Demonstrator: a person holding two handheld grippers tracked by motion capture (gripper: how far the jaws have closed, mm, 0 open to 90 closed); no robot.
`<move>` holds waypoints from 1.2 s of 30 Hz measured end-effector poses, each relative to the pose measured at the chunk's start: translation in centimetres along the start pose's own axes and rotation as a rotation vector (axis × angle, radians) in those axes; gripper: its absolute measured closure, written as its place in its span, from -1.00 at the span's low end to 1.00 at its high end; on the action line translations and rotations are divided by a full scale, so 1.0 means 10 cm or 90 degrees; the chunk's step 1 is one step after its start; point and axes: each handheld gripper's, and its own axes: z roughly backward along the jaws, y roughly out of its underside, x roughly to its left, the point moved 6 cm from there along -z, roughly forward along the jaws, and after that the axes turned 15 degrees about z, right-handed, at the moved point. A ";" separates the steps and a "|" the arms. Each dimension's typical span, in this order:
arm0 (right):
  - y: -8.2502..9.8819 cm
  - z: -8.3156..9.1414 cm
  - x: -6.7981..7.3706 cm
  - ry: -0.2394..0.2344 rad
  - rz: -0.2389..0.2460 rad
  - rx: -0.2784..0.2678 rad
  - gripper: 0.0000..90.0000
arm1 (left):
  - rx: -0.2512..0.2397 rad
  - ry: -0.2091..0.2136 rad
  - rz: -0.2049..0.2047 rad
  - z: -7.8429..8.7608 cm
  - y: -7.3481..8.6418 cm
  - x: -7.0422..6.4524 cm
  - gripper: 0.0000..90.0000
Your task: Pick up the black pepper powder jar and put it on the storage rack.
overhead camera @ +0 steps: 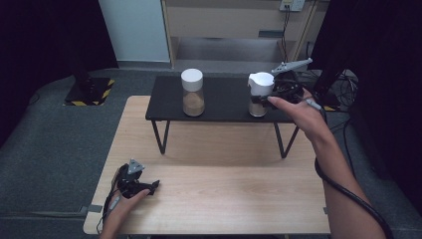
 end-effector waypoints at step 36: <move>0.04 0.31 0.17 0.038 0.040 0.013 -0.88 | 0.000 0.000 0.000 0.00 0.00 0.00 -1.00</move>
